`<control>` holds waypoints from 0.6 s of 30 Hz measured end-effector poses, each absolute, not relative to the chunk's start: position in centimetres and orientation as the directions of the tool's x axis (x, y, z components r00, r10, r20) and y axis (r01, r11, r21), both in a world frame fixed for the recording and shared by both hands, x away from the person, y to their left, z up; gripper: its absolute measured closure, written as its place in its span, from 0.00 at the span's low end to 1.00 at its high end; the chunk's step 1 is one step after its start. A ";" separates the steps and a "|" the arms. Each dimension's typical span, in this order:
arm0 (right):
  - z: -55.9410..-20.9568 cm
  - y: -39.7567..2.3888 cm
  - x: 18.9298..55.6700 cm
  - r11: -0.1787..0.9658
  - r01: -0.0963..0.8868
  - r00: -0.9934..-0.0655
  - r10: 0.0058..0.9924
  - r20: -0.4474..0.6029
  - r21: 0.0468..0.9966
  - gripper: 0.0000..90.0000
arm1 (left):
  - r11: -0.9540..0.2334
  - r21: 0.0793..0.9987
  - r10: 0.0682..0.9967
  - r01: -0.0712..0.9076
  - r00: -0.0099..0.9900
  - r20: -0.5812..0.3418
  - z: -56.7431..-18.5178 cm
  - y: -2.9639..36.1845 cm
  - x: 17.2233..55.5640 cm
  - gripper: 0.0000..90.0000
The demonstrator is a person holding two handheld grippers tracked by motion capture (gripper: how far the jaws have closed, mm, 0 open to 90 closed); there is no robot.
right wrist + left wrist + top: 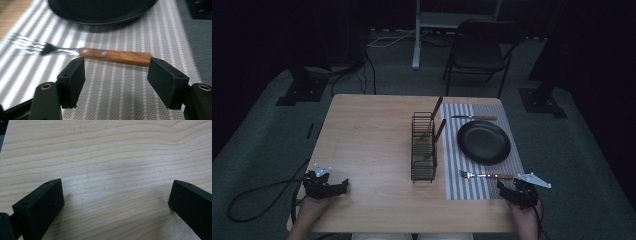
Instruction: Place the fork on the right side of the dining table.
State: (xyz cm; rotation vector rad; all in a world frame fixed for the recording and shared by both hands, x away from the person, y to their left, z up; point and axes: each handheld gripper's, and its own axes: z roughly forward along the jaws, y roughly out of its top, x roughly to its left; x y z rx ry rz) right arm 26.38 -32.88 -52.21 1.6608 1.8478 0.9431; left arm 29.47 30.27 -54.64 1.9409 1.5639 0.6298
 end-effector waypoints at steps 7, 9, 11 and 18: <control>-53.2 -31.8 26.3 0.064 0.683 -0.207 0.972 0.109 0.727 0.33 | -0.161 0.682 0.978 0.713 0.209 0.012 -54.6 30.3 29.5 0.00; -53.4 -31.8 26.9 0.070 0.693 -0.214 0.970 0.113 0.717 0.33 | -0.162 0.681 0.978 0.714 0.209 0.013 -54.6 30.3 29.5 0.00; -53.6 -31.9 27.7 0.073 0.702 -0.213 0.971 0.111 0.708 0.33 | -0.160 0.682 0.978 0.713 0.208 0.012 -54.6 30.3 29.5 0.00; -54.1 -32.3 29.4 0.076 0.713 -0.201 0.975 0.099 0.697 0.33 | -0.160 0.682 0.978 0.714 0.208 0.012 -54.6 30.3 29.5 0.00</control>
